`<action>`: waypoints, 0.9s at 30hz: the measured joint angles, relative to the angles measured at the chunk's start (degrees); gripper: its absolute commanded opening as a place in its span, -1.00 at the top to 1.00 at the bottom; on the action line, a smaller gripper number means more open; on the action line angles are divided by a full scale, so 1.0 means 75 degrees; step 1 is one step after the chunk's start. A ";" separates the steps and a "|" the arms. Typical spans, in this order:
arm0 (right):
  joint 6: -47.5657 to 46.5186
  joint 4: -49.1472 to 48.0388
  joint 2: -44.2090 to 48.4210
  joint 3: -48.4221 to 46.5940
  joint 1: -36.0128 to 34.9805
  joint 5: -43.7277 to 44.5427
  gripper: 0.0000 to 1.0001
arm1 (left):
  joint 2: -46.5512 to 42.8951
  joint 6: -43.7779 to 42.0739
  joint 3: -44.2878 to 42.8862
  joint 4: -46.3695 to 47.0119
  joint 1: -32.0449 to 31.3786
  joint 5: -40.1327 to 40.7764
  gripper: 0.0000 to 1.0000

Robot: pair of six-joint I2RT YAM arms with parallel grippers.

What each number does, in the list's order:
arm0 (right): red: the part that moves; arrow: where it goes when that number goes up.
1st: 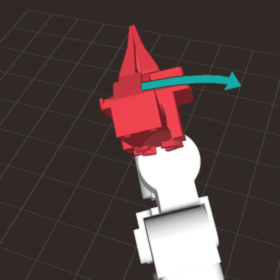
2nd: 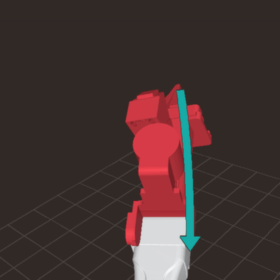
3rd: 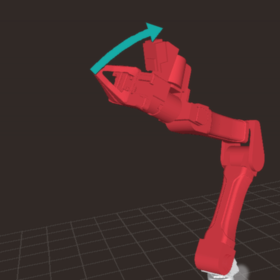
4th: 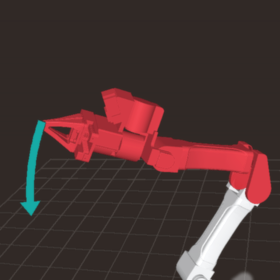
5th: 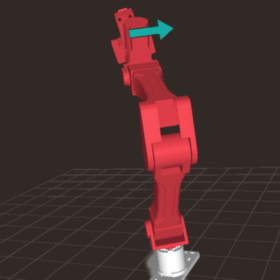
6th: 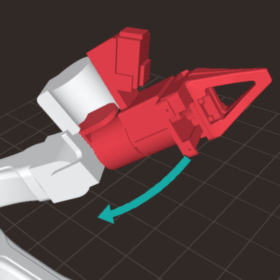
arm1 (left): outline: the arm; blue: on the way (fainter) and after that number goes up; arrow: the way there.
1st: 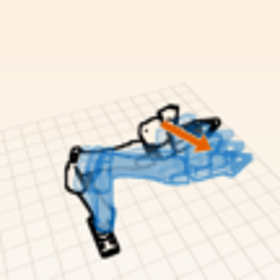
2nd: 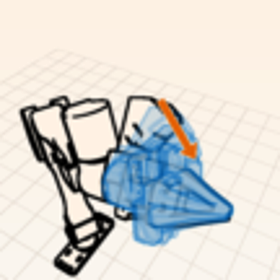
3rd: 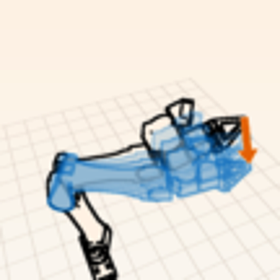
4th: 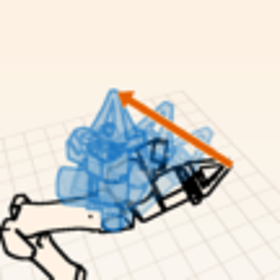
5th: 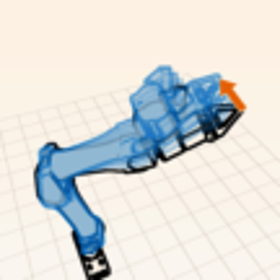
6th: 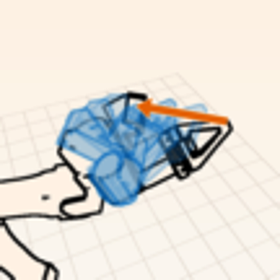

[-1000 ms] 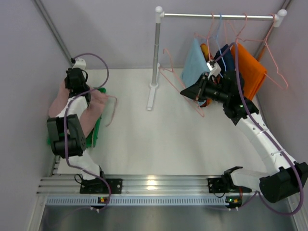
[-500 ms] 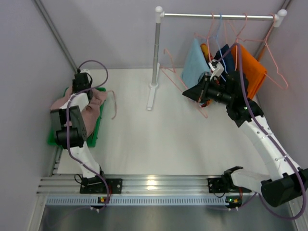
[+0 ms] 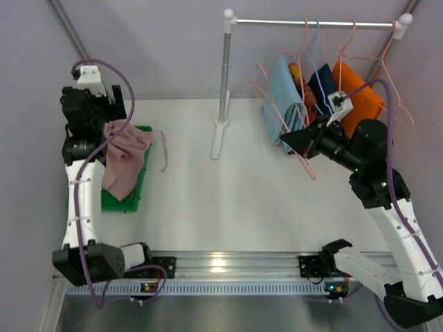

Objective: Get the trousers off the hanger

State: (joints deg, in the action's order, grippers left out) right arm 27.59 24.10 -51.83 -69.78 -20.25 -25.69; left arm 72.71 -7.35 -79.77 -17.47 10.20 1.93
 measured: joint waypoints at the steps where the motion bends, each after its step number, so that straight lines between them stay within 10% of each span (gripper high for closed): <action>1: 0.0038 0.0009 0.0079 0.0000 0.0000 0.0090 1.00 | -0.0289 0.0000 -0.0041 -0.0070 0.0000 -0.0187 -0.98; 27: 0.2090 -0.0848 -0.4331 -0.3888 0.0023 0.1504 1.00 | -0.3223 0.0653 0.1422 -0.1431 0.0000 -0.3042 -0.98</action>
State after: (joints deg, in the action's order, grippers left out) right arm 43.27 17.74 -84.31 -98.94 -20.08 -14.41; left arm 48.53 -2.46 -69.10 -28.21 10.20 -20.88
